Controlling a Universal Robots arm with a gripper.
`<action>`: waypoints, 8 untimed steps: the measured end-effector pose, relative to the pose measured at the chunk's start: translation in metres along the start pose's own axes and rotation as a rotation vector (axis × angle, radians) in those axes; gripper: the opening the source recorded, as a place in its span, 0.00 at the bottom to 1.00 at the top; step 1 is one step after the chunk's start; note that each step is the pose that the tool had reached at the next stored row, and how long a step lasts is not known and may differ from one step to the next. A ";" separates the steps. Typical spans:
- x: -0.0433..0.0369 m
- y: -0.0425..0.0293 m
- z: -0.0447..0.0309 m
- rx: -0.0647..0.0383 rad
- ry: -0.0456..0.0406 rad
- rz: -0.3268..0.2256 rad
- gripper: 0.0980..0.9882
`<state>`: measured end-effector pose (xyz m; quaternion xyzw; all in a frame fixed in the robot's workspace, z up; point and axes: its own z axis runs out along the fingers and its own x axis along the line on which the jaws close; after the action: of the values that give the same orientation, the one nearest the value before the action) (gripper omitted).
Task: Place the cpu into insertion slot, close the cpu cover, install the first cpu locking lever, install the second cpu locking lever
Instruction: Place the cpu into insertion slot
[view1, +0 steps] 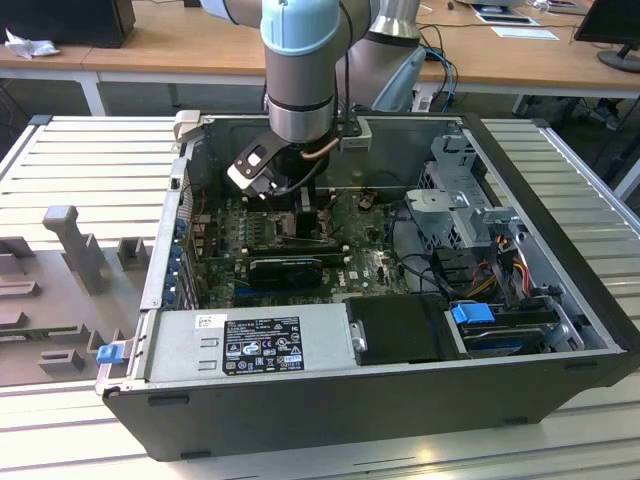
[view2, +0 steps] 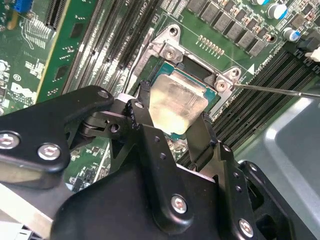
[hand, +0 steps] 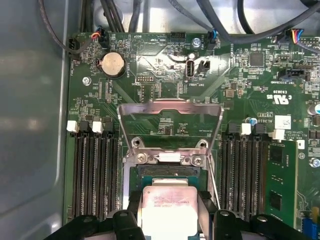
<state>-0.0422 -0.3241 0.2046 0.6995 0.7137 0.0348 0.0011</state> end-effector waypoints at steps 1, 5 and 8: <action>0.0002 0.0001 0.0004 0.000 -0.0002 0.000 0.49; 0.0016 0.0025 0.0011 0.000 -0.0124 0.001 0.49; 0.0030 0.0031 0.0012 0.001 -0.0256 0.001 0.49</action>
<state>-0.0391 -0.3210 0.2036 0.7004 0.7132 0.0257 0.0100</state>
